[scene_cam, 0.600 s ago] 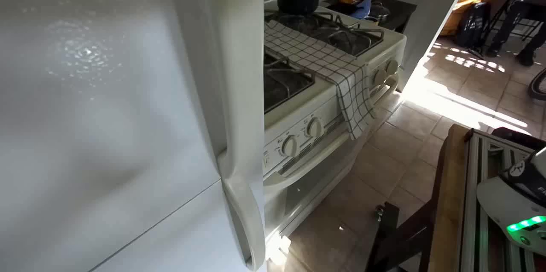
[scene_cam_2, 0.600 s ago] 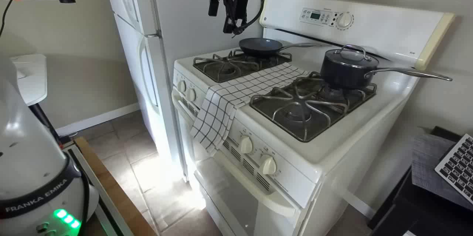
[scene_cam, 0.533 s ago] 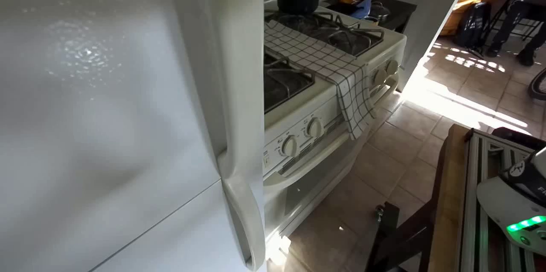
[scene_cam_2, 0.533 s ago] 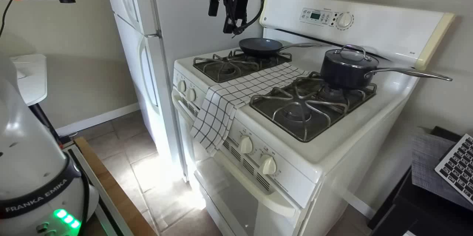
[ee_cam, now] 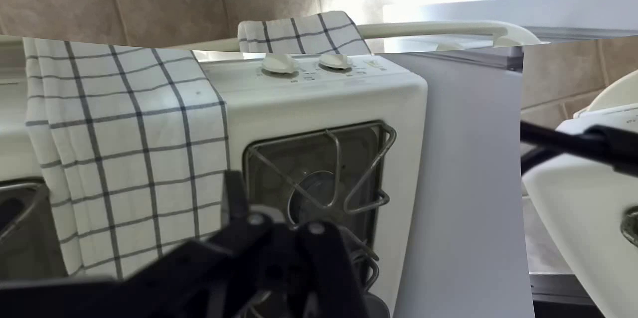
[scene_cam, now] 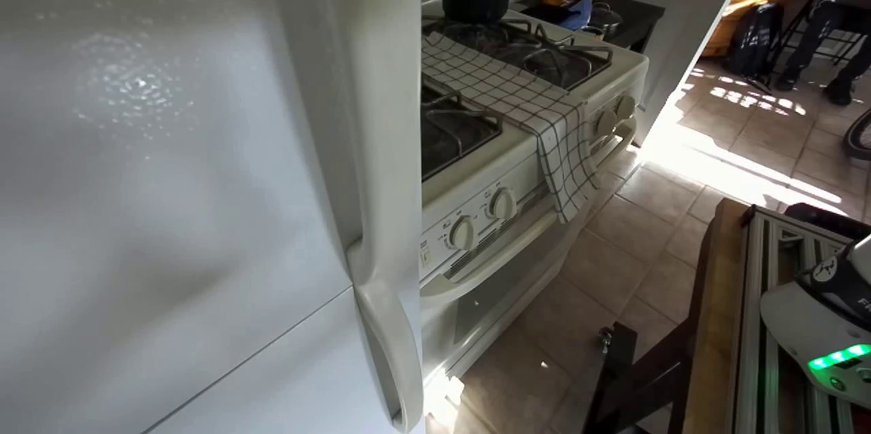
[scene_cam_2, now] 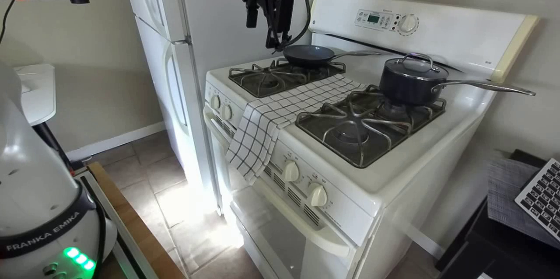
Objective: Fold the towel two times over.
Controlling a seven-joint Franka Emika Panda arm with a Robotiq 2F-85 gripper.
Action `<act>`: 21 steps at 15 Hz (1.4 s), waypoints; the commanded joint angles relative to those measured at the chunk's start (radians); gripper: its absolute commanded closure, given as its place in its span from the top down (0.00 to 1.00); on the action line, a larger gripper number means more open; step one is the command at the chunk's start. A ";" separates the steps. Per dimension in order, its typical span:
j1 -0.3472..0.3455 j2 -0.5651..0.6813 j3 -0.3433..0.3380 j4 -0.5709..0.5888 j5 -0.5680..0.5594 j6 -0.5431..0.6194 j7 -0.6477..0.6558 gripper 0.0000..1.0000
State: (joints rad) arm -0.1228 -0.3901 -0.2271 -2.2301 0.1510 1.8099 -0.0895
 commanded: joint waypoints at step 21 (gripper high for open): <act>0.050 -0.203 0.082 -0.537 -0.074 0.637 -0.082 1.00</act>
State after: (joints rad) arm -0.0780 -0.5924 -0.1386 -2.7683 0.0826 2.4491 -0.1759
